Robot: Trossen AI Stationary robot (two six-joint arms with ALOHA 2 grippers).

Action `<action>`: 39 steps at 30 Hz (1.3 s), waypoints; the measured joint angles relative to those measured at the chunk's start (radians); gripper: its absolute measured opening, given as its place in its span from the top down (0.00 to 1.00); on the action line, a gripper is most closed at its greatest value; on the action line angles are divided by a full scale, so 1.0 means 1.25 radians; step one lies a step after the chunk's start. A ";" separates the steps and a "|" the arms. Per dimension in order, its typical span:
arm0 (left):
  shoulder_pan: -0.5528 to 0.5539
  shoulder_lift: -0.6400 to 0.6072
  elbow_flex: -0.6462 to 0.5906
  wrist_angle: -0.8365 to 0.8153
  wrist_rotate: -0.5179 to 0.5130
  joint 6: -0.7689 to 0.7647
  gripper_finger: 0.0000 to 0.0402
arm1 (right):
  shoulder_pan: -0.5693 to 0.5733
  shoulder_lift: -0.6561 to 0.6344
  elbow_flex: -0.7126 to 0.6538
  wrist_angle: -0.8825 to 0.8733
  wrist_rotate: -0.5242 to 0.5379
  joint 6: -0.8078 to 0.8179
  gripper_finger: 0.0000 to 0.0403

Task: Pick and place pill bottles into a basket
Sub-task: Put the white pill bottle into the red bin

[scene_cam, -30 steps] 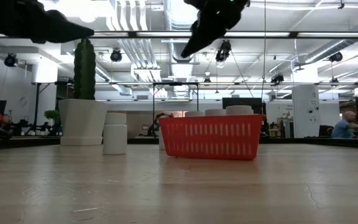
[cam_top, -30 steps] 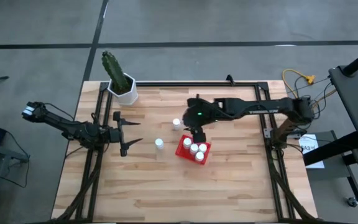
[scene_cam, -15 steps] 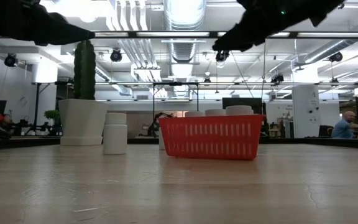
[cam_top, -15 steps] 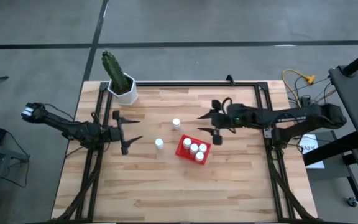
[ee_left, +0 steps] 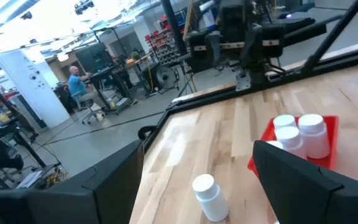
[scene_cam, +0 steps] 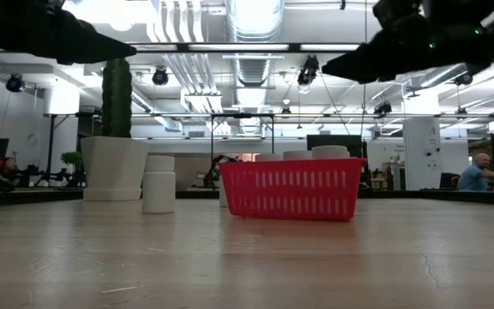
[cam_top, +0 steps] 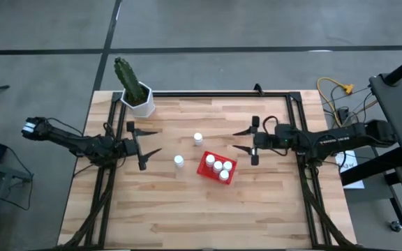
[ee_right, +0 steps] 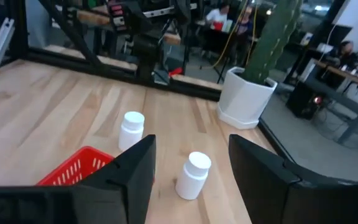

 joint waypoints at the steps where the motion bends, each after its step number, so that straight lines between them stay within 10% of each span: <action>1: 0.006 0.006 0.000 0.012 0.000 0.005 0.29 | 0.000 -0.005 -0.016 0.020 0.000 0.001 0.54; 20: 0.166 0.221 0.069 0.065 0.171 -0.002 0.29 | 0.000 -0.069 -0.100 0.049 -0.006 -0.011 0.97; 39: 0.460 0.585 0.422 -0.224 0.642 -0.039 0.29 | 0.000 -0.071 -0.106 0.016 -0.007 0.023 0.98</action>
